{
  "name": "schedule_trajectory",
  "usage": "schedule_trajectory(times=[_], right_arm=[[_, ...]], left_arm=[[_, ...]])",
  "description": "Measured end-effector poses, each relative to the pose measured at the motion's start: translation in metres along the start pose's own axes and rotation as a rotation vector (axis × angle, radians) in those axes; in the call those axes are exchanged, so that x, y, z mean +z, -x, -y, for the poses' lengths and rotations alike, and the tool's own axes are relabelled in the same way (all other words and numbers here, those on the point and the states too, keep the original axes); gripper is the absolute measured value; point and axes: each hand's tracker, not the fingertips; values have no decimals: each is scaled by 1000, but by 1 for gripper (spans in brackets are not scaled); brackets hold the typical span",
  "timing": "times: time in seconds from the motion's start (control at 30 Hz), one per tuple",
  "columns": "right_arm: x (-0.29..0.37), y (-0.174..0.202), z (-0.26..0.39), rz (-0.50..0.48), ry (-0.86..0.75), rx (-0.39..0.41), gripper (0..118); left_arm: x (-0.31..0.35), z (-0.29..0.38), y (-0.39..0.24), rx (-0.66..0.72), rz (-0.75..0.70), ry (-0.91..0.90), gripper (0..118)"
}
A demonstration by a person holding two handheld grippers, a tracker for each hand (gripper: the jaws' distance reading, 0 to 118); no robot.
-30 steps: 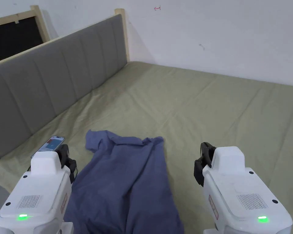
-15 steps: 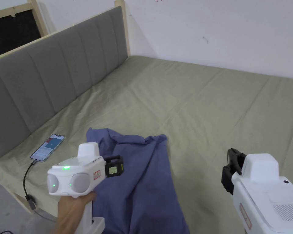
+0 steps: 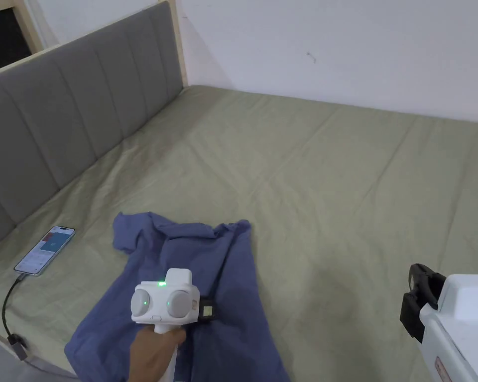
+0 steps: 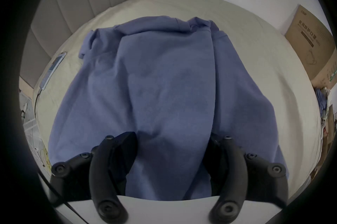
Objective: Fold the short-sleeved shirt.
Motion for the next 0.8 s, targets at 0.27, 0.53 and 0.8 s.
schedule_trajectory(times=[0.27,0.53,0.8], right_arm=[[9,-15,-5,12,-13,-22,0],[27,-33,-9,23,-56,-49,0],[53,-61,-8,67,-93,-83,0]], left_arm=[[41,-9,16,126,97,-82,1],[127,-32,11,121,250,-240,0],[211,-90,-60,-22,412,-386,0]])
